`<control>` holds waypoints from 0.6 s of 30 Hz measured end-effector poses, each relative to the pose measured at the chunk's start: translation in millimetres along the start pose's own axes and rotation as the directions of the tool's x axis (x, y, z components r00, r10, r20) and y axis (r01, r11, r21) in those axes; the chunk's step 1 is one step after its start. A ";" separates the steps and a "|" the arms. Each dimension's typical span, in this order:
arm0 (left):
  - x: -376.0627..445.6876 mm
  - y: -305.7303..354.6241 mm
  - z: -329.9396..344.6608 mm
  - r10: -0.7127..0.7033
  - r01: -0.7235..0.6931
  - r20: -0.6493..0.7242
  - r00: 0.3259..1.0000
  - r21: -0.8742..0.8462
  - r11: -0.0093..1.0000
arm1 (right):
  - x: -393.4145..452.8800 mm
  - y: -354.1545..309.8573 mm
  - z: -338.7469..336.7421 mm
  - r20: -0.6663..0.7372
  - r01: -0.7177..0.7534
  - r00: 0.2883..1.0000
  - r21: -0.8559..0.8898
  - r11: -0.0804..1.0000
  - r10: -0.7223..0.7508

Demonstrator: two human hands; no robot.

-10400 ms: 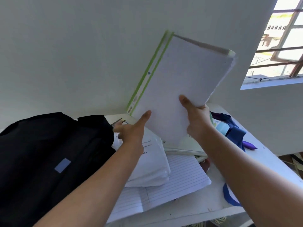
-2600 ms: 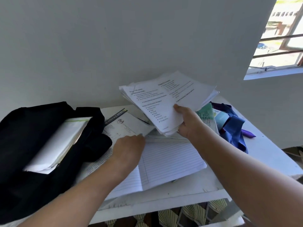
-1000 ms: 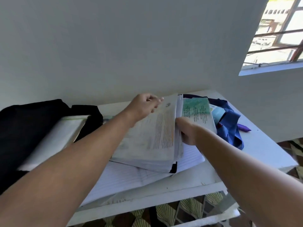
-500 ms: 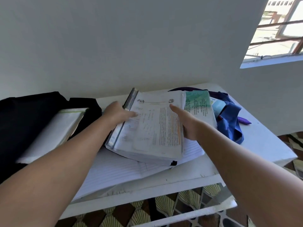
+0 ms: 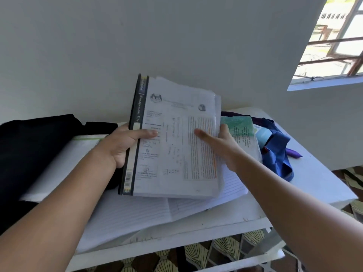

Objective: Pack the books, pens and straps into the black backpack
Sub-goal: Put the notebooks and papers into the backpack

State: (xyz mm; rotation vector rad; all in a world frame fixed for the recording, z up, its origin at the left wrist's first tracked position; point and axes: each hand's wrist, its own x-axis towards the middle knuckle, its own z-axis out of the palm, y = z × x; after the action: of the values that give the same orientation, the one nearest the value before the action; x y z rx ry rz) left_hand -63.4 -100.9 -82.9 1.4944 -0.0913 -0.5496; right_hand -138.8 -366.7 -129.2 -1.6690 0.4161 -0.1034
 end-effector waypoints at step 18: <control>31.4 -40.1 18.7 0.472 -0.461 -0.254 0.844 0.105 0.881 | 12.4 -19.8 13.4 0.071 0.342 0.936 0.048 0.939 -0.344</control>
State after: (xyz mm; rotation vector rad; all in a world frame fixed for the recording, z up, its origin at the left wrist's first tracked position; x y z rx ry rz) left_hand -54.8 -129.8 -128.0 1.5047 -0.2458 0.0574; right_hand -119.0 -356.5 -114.0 -1.6916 0.0587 -0.3016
